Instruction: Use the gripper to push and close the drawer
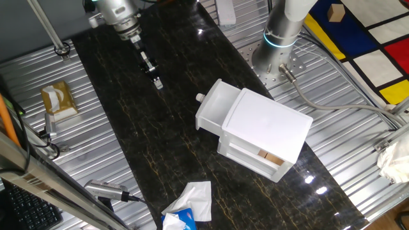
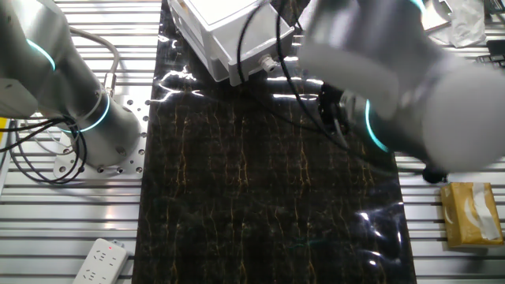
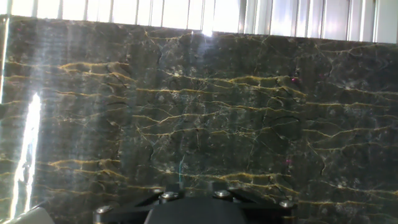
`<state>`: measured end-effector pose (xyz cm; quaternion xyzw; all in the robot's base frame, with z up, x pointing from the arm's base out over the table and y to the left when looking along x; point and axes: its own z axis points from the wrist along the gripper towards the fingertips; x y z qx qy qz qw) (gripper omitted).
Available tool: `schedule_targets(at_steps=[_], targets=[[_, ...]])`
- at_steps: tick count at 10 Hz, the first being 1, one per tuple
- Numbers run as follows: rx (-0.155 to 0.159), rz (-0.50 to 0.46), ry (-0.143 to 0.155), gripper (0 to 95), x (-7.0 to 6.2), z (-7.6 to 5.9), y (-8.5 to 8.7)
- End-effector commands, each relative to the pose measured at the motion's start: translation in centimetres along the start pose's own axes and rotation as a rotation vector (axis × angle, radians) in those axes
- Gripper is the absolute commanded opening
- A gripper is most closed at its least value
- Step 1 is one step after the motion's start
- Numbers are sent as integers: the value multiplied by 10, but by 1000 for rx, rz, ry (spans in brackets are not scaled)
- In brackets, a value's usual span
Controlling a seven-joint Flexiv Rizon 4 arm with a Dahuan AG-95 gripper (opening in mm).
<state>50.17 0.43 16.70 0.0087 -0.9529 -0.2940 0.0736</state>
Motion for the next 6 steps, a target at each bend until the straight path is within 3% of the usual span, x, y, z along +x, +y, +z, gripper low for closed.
schedule_targets(at_steps=[1, 3, 6], targets=[[-15, 7, 5, 0, -1, 2, 2], [16, -1, 5, 0, -1, 2, 2], [34, 10, 5, 0, -5, 5, 5]])
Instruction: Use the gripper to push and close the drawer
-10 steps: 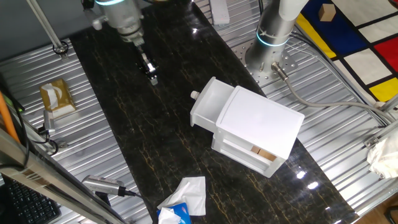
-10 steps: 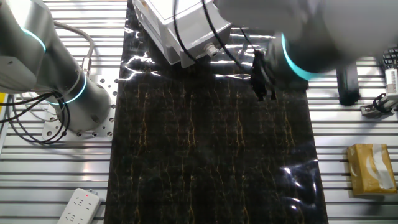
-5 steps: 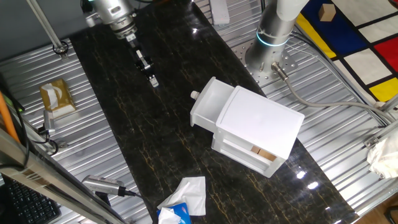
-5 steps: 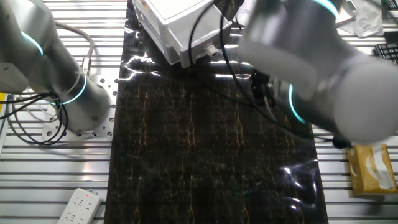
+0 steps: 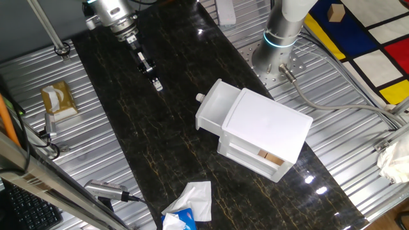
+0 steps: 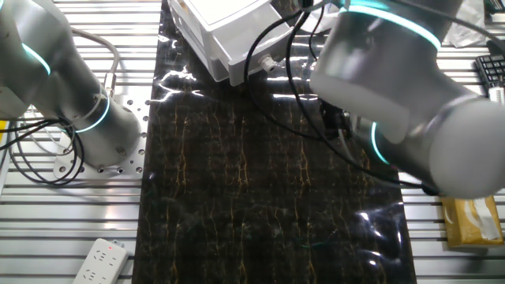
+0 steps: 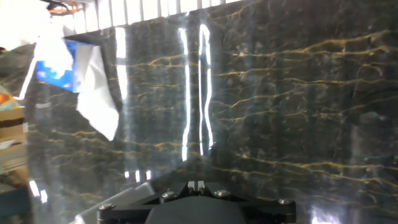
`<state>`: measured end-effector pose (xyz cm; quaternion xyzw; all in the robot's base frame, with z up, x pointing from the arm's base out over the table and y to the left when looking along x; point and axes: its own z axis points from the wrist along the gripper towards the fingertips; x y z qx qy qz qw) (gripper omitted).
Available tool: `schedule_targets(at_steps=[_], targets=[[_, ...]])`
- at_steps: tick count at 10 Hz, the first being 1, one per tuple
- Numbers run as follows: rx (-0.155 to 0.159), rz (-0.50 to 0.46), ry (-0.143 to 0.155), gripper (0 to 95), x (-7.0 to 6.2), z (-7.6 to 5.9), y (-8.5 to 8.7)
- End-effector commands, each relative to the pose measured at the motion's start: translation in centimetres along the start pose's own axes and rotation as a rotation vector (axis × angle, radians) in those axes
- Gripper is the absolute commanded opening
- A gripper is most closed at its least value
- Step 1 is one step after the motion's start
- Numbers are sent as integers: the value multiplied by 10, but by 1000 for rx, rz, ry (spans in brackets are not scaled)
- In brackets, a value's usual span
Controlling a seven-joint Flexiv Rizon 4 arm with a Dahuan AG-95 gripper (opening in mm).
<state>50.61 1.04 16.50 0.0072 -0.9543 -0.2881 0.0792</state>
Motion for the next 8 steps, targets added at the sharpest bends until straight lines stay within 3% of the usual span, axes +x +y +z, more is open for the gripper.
schedule_targets(at_steps=[1, 8], targets=[[25, 2, -1, 0, -1, 2, 2], [31, -10, 4, 0, -6, 5, 5]])
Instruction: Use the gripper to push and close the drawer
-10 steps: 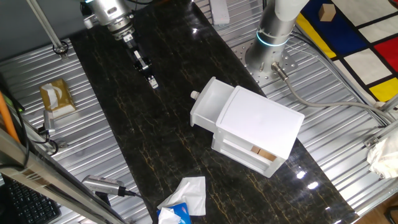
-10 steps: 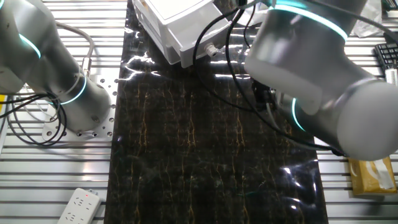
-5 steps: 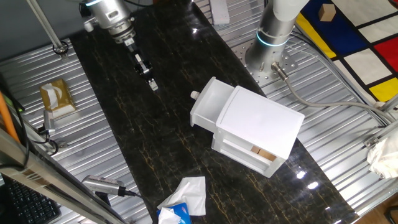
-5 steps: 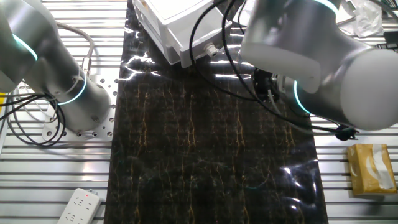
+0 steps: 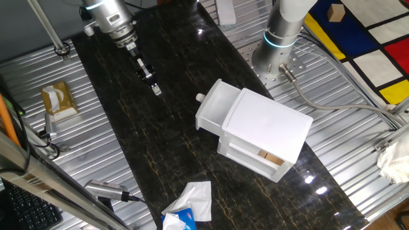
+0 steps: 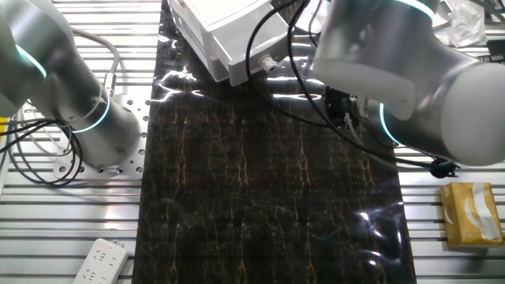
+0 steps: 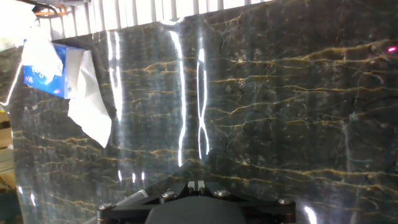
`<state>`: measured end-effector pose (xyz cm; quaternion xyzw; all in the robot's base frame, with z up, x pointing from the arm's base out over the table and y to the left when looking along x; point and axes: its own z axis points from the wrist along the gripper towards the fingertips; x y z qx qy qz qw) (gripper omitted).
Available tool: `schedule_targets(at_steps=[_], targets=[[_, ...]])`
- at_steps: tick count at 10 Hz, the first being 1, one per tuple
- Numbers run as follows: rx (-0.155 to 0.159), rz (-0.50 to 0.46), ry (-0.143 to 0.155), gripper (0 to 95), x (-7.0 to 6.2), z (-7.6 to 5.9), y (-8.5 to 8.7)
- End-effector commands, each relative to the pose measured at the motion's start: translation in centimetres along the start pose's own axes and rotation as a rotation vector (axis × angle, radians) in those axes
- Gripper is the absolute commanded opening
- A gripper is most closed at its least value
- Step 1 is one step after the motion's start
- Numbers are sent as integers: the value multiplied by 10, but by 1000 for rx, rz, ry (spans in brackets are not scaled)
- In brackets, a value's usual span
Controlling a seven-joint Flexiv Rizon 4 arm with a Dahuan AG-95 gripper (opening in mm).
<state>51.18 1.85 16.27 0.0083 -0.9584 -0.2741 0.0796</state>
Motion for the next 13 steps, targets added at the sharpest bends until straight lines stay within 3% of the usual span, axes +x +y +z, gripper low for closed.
schedule_targets(at_steps=[1, 4, 6, 9, 11, 13], targets=[[12, -17, 8, 0, 0, 1, -1], [45, -17, 7, 0, 1, 0, -2], [44, -11, 0, 0, 2, -2, -3], [51, -82, 6, 0, 2, -2, -3], [81, -105, 12, 0, 2, -2, -3], [79, -139, 23, 0, 2, -2, -3]])
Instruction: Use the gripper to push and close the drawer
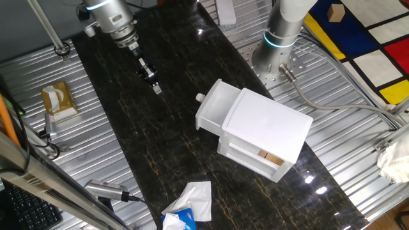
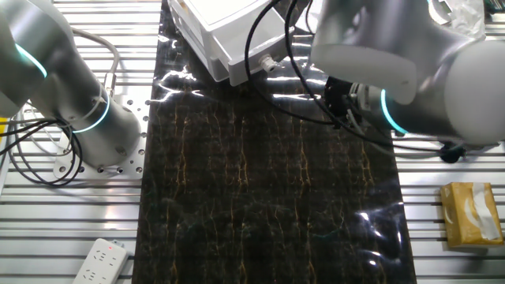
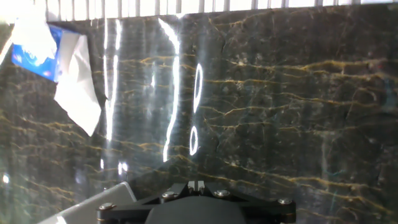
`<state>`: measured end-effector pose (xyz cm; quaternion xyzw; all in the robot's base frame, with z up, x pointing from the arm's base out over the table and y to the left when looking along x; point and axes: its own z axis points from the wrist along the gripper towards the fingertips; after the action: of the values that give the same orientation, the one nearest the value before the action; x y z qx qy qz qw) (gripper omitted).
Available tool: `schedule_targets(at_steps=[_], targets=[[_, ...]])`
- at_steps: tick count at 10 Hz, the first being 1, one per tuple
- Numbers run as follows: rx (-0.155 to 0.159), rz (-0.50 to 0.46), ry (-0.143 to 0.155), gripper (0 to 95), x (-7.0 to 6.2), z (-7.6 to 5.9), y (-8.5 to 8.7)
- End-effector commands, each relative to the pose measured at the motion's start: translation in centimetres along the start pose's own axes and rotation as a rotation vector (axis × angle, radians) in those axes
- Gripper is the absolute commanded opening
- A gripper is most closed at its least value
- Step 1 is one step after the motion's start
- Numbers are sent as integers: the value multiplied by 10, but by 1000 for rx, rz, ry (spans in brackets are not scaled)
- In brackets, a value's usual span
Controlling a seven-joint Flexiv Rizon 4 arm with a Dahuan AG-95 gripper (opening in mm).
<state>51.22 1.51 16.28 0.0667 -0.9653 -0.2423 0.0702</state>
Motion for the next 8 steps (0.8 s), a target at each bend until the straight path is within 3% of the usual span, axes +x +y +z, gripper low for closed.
schedule_targets(at_steps=[1, 8], targets=[[3, -43, 16, 0, 2, 0, 0], [-25, -119, 57, 0, 2, 0, 0]])
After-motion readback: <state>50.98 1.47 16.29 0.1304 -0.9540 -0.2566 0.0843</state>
